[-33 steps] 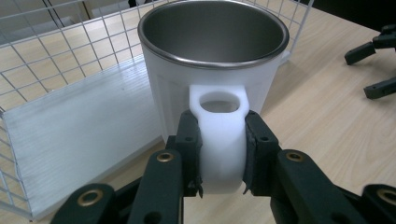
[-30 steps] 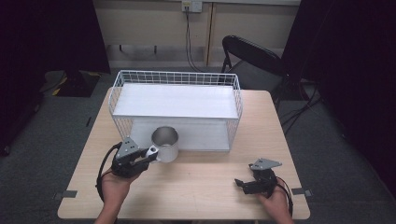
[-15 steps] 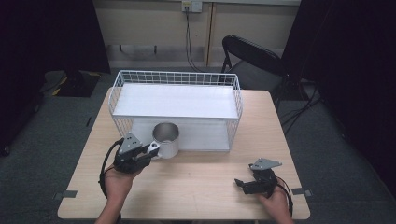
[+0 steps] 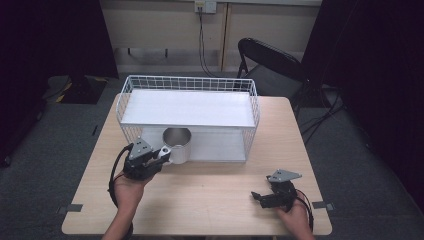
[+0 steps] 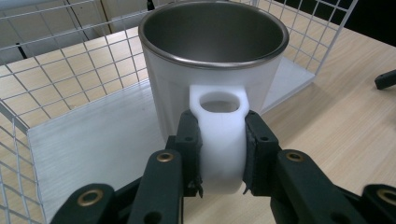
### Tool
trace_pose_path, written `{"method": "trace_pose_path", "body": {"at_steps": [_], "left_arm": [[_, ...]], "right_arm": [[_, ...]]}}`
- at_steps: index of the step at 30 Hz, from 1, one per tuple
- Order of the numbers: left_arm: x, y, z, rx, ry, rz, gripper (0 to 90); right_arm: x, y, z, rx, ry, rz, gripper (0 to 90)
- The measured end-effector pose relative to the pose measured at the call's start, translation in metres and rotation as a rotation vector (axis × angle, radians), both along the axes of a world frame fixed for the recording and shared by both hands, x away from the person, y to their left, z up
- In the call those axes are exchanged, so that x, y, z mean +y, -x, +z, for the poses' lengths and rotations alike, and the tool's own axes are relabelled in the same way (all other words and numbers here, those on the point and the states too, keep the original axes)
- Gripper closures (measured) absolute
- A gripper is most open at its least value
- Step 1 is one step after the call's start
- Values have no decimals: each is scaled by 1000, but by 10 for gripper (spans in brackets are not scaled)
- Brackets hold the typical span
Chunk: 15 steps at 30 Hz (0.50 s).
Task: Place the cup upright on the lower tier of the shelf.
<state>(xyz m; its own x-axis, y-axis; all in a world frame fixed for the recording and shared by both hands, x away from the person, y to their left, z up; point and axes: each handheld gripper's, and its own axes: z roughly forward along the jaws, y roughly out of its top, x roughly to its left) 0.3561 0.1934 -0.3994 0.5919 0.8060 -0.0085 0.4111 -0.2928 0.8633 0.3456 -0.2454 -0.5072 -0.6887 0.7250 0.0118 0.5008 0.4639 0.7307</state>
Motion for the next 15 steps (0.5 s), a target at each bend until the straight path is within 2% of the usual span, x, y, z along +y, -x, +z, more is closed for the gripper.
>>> {"method": "trace_pose_path", "body": {"at_steps": [5, 8, 15], "left_arm": [[-1, -3, -1, -2, -11, 10, 721], [-1, -5, -2, -3, 1, 28, 721], [-1, -8, -2, -9, 0, 48, 721]], "right_arm": [[0, 0, 0, 1, 0, 0, 122], [0, 0, 0, 0, 0, 0, 122], [0, 0, 0, 1, 0, 0, 122]]}}
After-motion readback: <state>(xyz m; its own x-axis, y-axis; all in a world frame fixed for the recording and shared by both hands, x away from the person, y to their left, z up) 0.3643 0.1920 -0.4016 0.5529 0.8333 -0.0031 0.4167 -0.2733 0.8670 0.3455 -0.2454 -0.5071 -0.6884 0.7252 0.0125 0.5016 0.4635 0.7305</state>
